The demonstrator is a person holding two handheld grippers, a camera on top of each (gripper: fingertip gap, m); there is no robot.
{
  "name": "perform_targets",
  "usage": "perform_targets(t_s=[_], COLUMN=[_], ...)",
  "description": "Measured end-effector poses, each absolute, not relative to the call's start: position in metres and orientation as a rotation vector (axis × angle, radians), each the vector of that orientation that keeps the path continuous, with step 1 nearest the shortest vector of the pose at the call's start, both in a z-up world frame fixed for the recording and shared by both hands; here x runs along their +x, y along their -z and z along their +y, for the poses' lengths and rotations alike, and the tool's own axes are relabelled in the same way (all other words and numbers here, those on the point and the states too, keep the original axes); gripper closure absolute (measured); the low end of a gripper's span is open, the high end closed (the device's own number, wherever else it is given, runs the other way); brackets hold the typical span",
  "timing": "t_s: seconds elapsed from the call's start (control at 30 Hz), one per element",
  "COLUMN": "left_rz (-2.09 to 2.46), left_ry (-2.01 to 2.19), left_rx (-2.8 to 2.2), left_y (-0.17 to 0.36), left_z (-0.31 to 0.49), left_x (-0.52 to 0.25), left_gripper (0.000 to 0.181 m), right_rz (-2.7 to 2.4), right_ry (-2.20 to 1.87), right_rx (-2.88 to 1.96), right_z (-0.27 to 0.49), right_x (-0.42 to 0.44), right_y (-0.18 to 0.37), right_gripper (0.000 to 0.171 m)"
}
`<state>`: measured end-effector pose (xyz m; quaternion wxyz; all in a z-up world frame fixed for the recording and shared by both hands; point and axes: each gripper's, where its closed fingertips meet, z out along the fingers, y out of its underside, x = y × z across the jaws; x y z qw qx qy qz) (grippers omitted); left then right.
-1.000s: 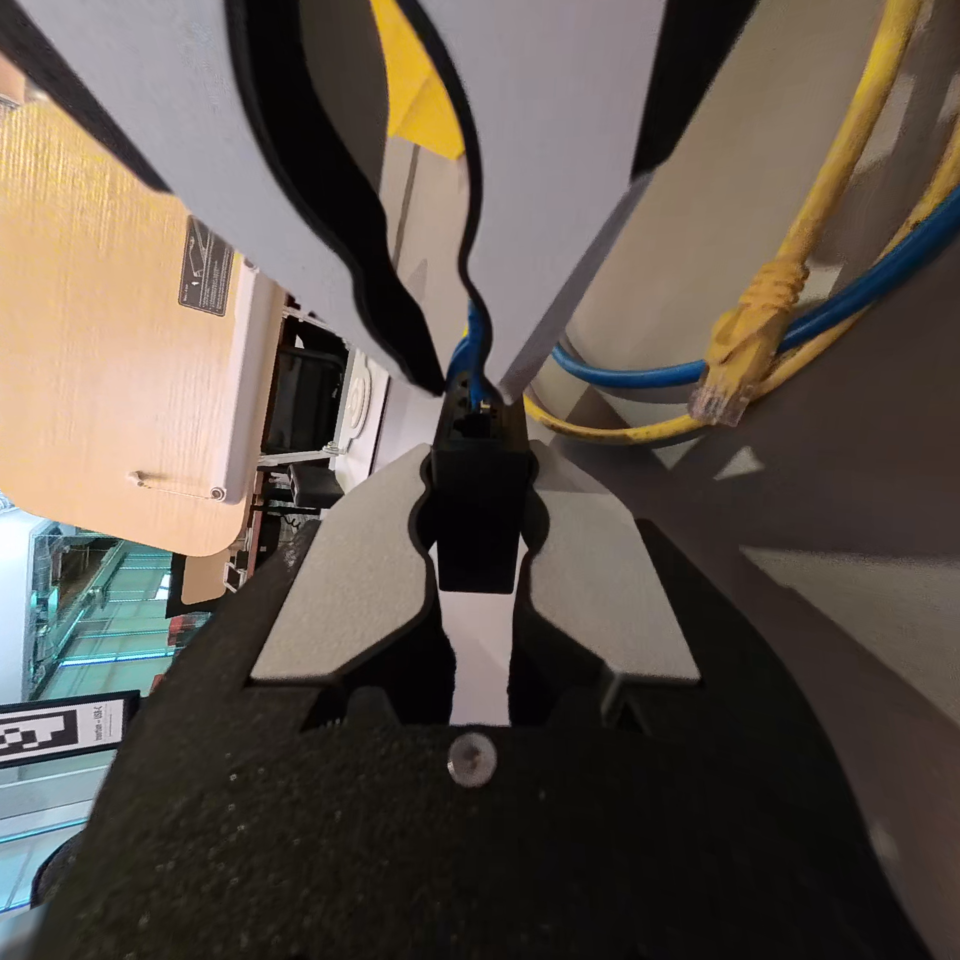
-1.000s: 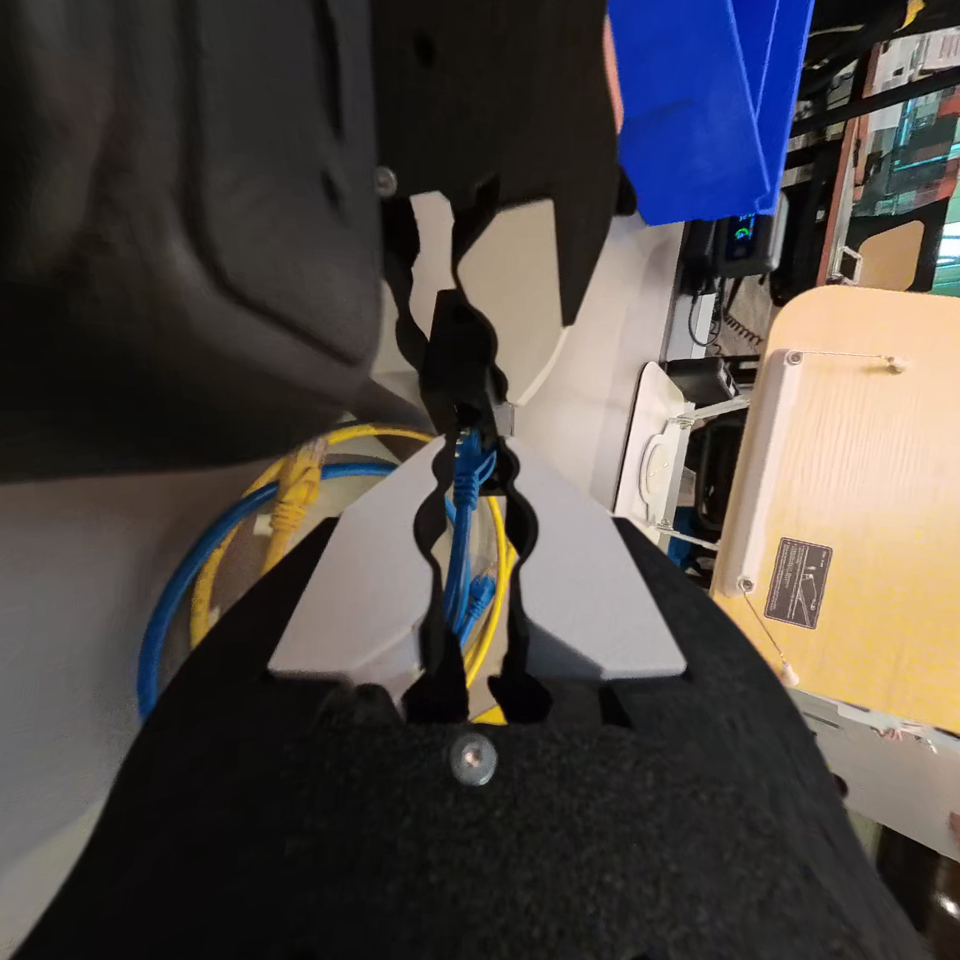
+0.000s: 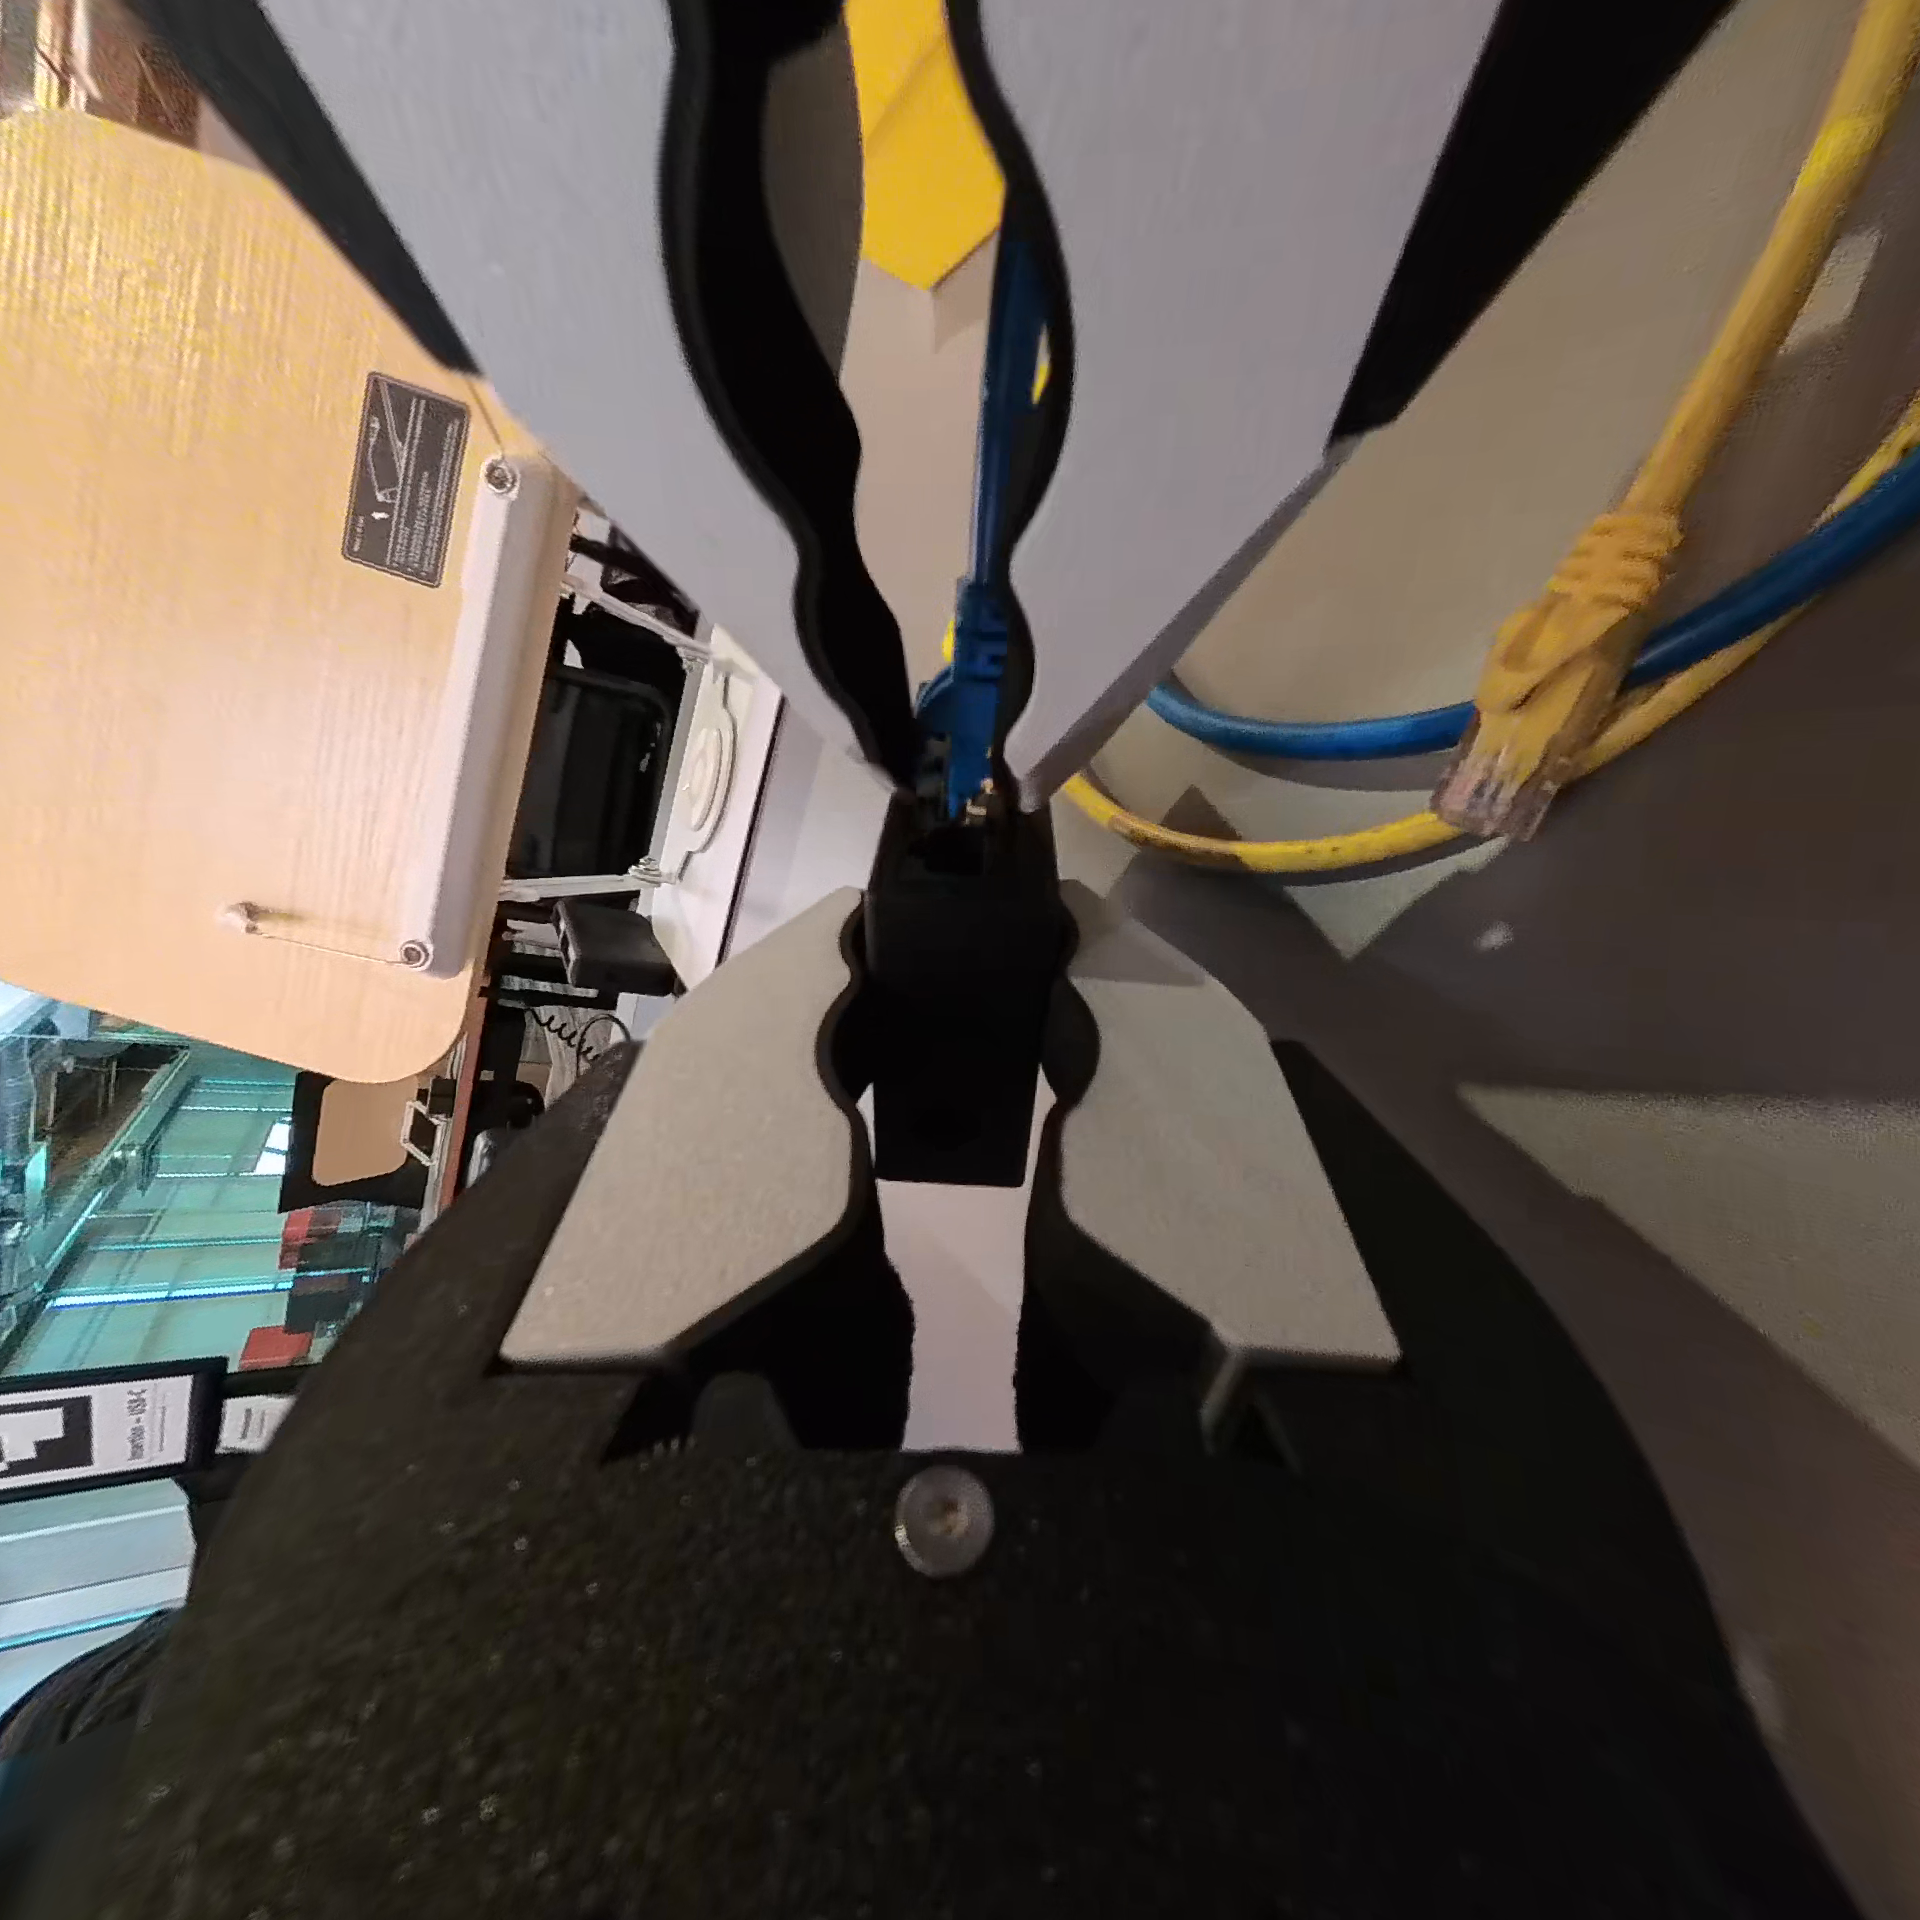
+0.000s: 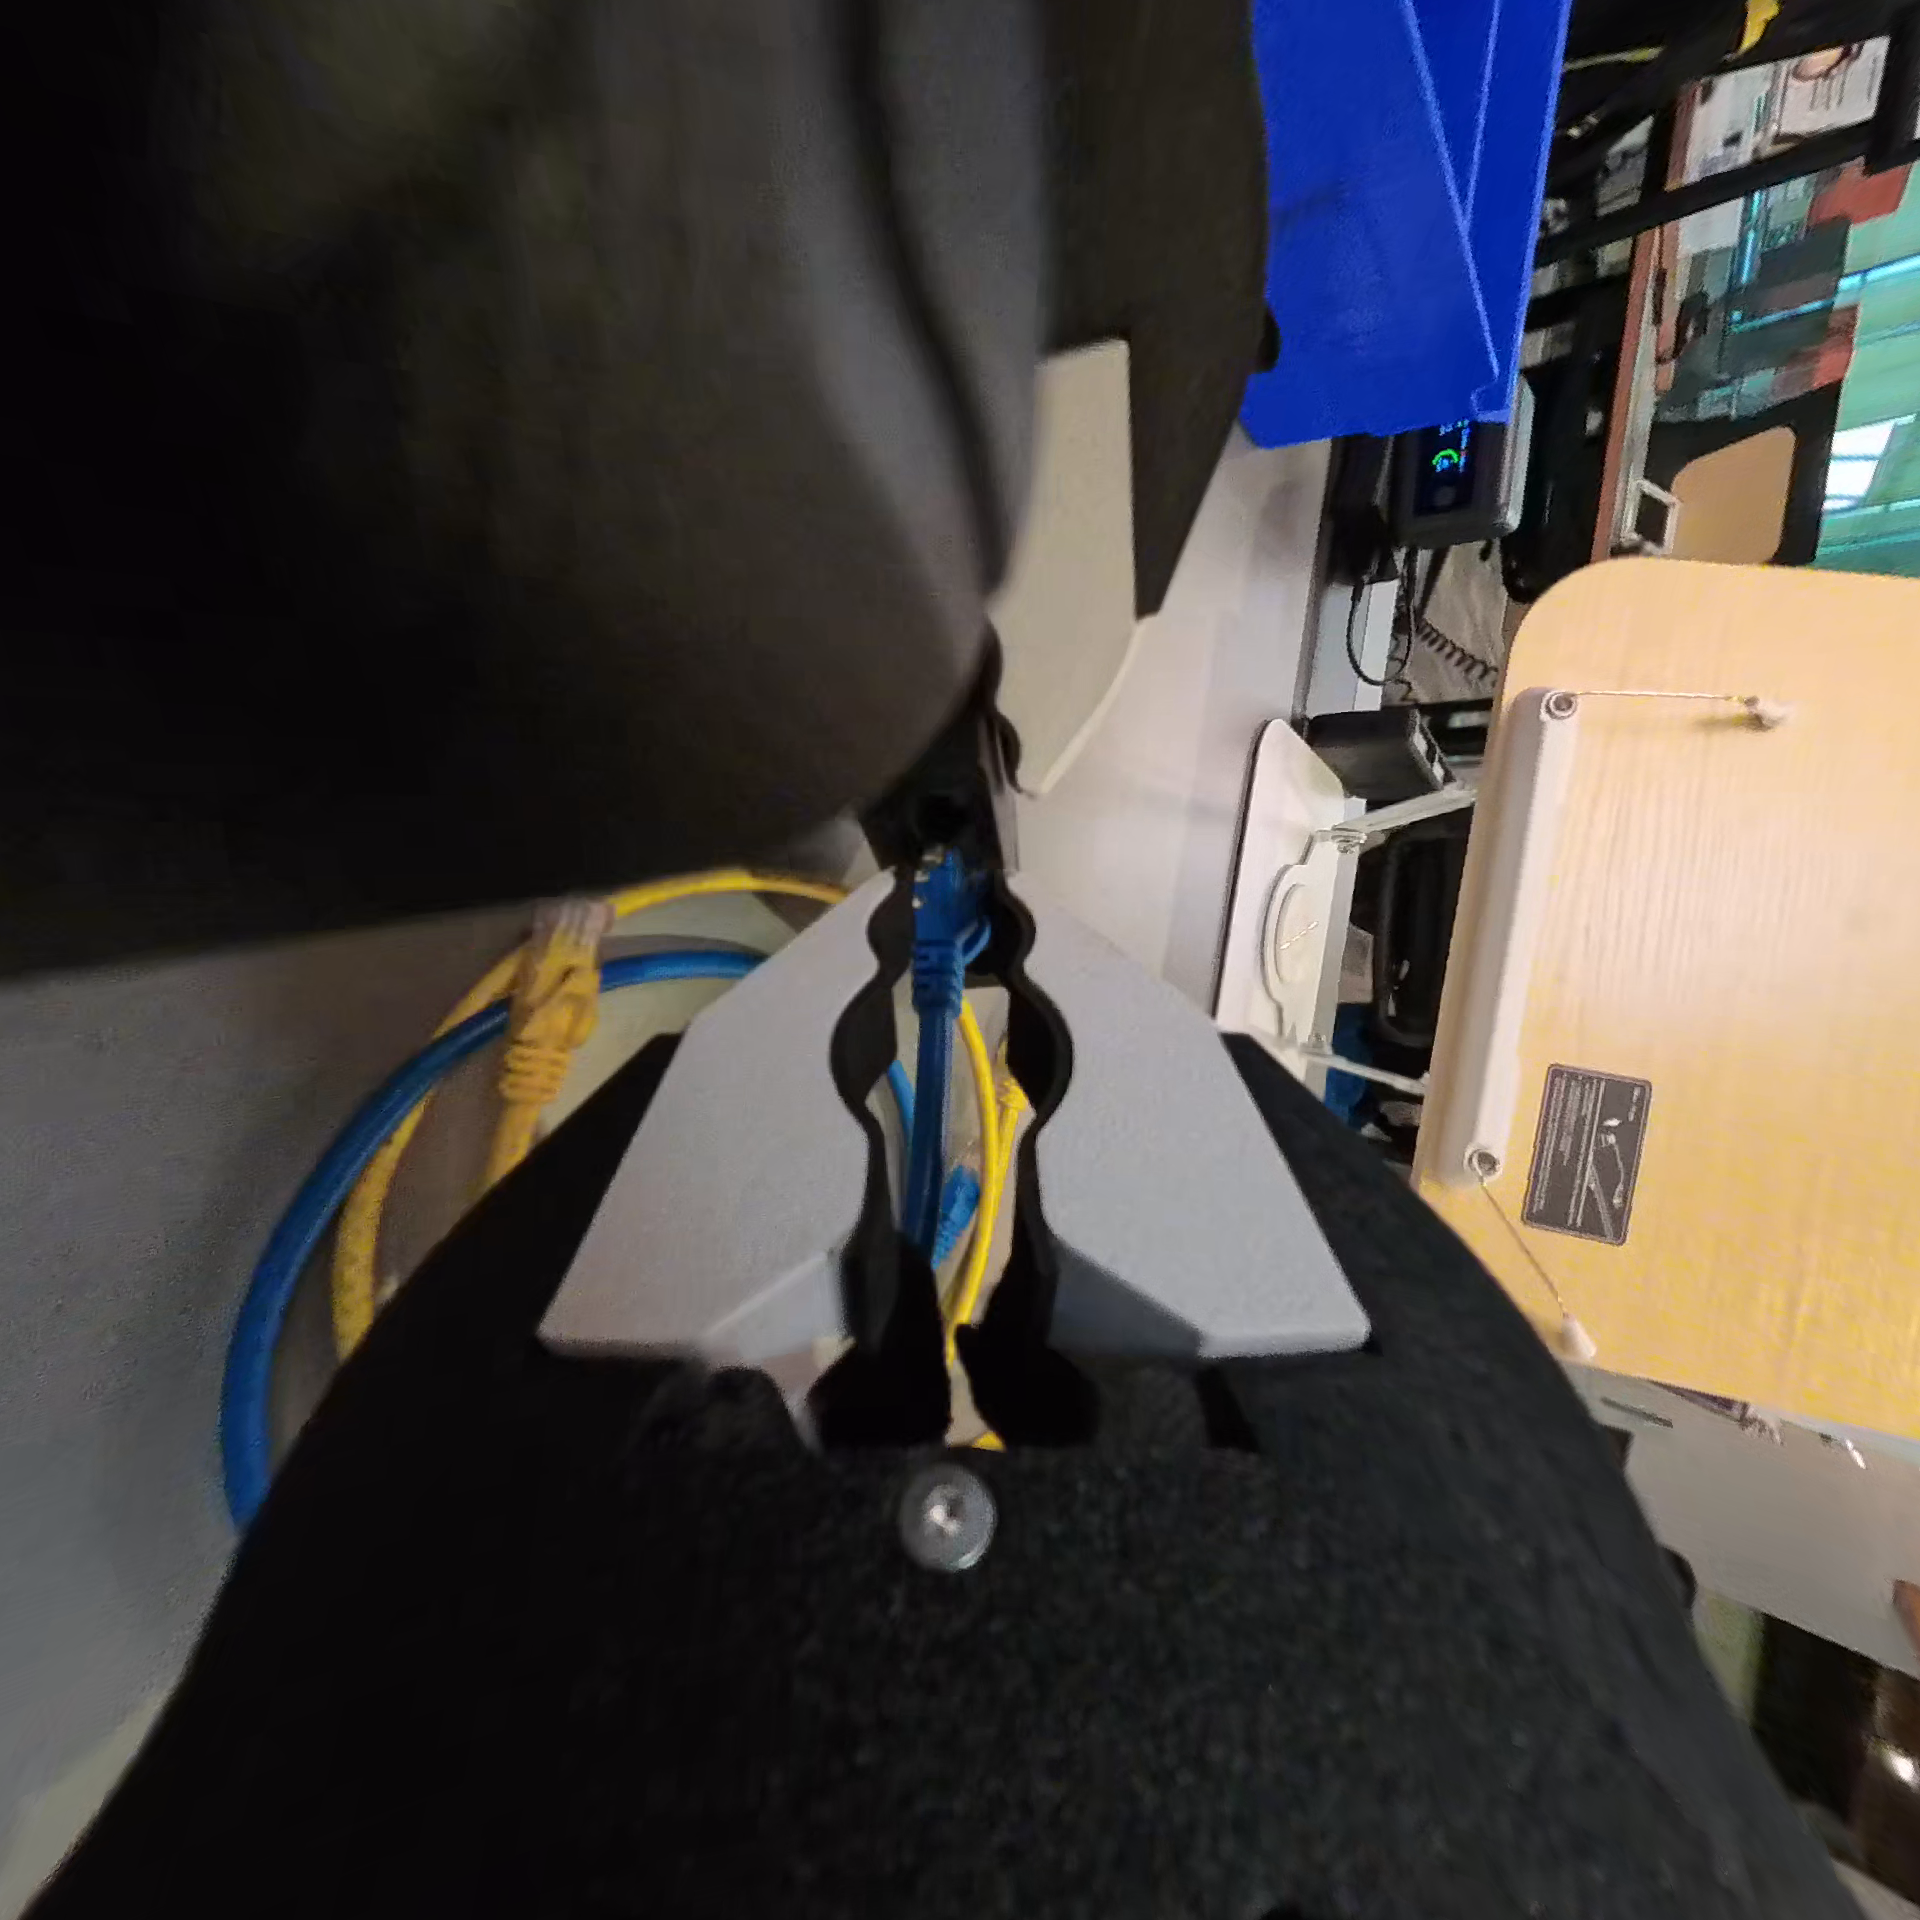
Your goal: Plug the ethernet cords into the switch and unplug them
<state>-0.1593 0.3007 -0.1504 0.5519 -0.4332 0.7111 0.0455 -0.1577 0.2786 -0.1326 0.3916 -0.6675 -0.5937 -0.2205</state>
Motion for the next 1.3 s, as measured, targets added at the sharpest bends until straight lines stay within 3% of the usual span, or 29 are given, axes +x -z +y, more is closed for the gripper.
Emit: perform_targets(t_s=[0.03, 0.13, 0.27, 0.37, 0.43, 0.73, 0.83, 0.93, 1.03, 1.1, 1.17, 1.3], left_rz=[1.681, 1.68, 1.665, 1.652, 1.655, 1.659, 1.638, 1.544, 1.51, 1.511, 1.507, 1.521], left_ry=[-0.117, -0.156, -0.18, -0.194, -0.199, -0.235, -0.366, -0.251, -0.122, 0.048, 0.262, 0.786], left_rx=[-1.024, -0.989, -0.946, -0.915, -0.91, -0.864, -1.065, -0.977, -0.958, -0.996, -1.069, -0.945], left_y=[0.151, 0.153, 0.15, 0.147, 0.147, 0.147, 0.16, 0.131, 0.116, 0.114, 0.114, 0.086], left_z=[0.302, 0.305, 0.304, 0.301, 0.301, 0.303, 0.357, 0.331, 0.316, 0.318, 0.313, 0.271], left_x=[-0.16, -0.161, -0.16, -0.16, -0.16, -0.16, -0.186, -0.168, -0.153, -0.157, -0.162, -0.172], left_gripper=[0.152, 0.152, 0.153, 0.153, 0.153, 0.152, 0.153, 0.153, 0.153, 0.153, 0.153, 0.153], right_rz=[-1.493, -1.361, -0.916, -0.757, -0.722, -0.649, -0.595, -0.598, -0.675, -0.654, -0.609, -0.426], right_ry=[0.566, 0.371, -0.229, -0.396, -0.392, -0.412, -0.311, -0.41, -0.354, -0.433, -0.564, -0.736], right_rx=[-1.702, -1.825, -2.142, -2.188, -2.179, -2.215, -2.234, -2.19, -2.237, -2.247, -2.199, -1.965], right_z=[0.278, 0.27, 0.264, 0.265, 0.267, 0.259, 0.249, 0.23, 0.22, 0.214, 0.209, 0.218], right_x=[-0.156, -0.153, -0.157, -0.157, -0.155, -0.154, -0.127, -0.137, -0.148, -0.159, -0.17, -0.168], right_y=[0.131, 0.128, 0.128, 0.131, 0.134, 0.134, 0.122, 0.108, 0.136, 0.149, 0.147, 0.103], right_gripper=[0.157, 0.155, 0.145, 0.149, 0.158, 0.16, 0.16, 0.16, 0.16, 0.155, 0.14, 0.116])
